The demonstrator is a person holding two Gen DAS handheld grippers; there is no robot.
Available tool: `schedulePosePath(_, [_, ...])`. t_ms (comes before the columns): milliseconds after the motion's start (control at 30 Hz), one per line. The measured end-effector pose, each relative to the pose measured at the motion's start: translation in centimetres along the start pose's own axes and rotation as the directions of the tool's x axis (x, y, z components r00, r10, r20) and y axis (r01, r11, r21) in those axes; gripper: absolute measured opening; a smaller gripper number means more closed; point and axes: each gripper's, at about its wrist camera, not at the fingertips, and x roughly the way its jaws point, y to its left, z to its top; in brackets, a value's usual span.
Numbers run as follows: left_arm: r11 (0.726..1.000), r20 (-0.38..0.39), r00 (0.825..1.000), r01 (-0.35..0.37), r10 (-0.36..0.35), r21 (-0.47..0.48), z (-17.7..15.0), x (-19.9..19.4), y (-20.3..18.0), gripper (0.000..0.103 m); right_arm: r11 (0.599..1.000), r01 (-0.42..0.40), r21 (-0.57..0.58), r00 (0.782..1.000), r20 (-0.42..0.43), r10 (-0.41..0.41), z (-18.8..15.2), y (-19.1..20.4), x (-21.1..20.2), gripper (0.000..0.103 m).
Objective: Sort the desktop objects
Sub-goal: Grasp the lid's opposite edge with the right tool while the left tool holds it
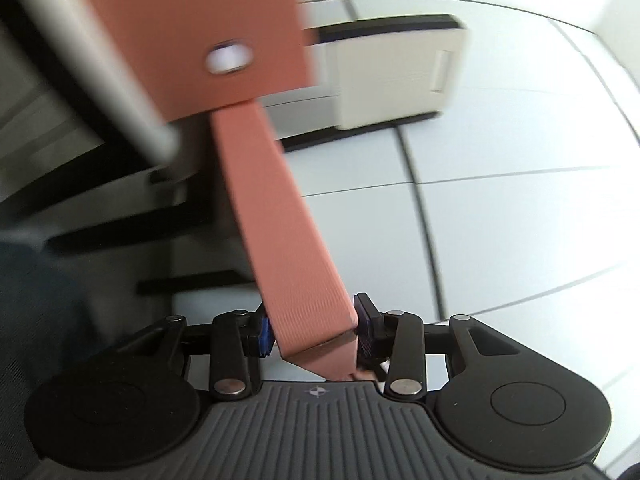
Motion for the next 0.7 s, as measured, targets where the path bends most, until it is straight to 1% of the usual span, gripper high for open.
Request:
schedulePosePath(33, [1.0,0.0,1.0,0.0,0.0,0.03,0.4,0.3,-0.7,0.042,1.0,-0.015,-0.006,1.0,0.025,0.016,0.2,0.4,-0.6,0.033])
schedulePosePath(67, [0.999,-0.007,1.0,-0.001,0.001,0.038,0.7,0.7,-0.9,0.041,0.999,-0.031,-0.012,0.998,0.049,0.031,0.4,0.9,-1.1,0.027])
schedulePosePath(133, [0.999,-0.019,1.0,0.006,-0.005,0.036,1.2,1.3,-0.9,0.041,0.999,-0.042,-0.014,0.996,0.076,0.043,0.7,1.6,-1.8,0.027])
schedulePosePath(200, [1.0,-0.028,1.0,0.005,-0.005,0.01,1.3,1.8,-0.2,0.041,0.999,-0.041,-0.01,0.997,0.062,0.042,0.5,2.0,-1.7,0.027])
schedulePosePath(267, [1.0,-0.032,0.999,-0.022,0.022,-0.013,1.0,1.9,0.9,0.041,1.0,-0.018,-0.021,0.999,0.041,0.019,-0.1,2.0,-1.2,0.029])
schedulePosePath(333, [0.998,-0.033,0.998,-0.049,0.048,-0.046,0.7,1.7,2.3,0.037,1.0,0.01,-0.009,0.999,0.037,-0.01,-0.4,1.4,-1.1,0.029])
schedulePosePath(400, [0.994,-0.035,0.997,-0.073,0.071,-0.082,0.3,1.6,3.6,0.03,1.0,0.024,0.011,0.999,0.028,-0.024,-0.6,0.3,-0.8,0.038])
schedulePosePath(433, [0.992,-0.038,0.996,-0.084,0.081,-0.098,0.1,1.6,4.3,0.026,0.999,0.037,0.018,0.999,0.019,-0.038,-0.7,-0.3,-0.4,0.054])
schedulePosePath(467, [0.99,-0.039,0.996,-0.087,0.083,-0.114,-0.1,1.5,4.8,0.026,0.998,0.051,0.026,0.999,0.01,-0.051,-0.8,-0.9,-0.1,0.066])
schedulePosePath(500, [0.987,-0.036,0.996,-0.087,0.083,-0.134,-0.3,1.4,5.3,0.026,0.998,0.062,0.032,0.998,0.001,-0.062,-0.9,-1.6,0.3,0.069])
schedulePosePath(533, [0.986,-0.035,0.996,-0.088,0.083,-0.139,-0.3,1.5,5.5,0.026,0.997,0.069,0.039,0.998,-0.009,-0.069,-1.1,-2.2,0.9,0.074])
schedulePosePath(567, [0.986,-0.034,0.996,-0.089,0.085,-0.143,-0.2,1.7,5.6,0.026,0.996,0.075,0.05,0.997,-0.017,-0.074,-1.2,-2.8,1.5,0.082])
schedulePosePath(633, [0.986,-0.034,0.996,-0.09,0.087,-0.138,-0.1,1.8,5.7,0.026,0.996,0.04,0.081,0.999,-0.02,-0.039,-1.3,-4.0,2.5,0.086])
schedulePosePath(700, [0.989,-0.033,0.996,-0.092,0.089,-0.114,0.2,1.9,5.1,0.026,0.994,-0.01,0.111,1.0,-0.019,0.012,-1.3,-5.0,3.5,0.086])
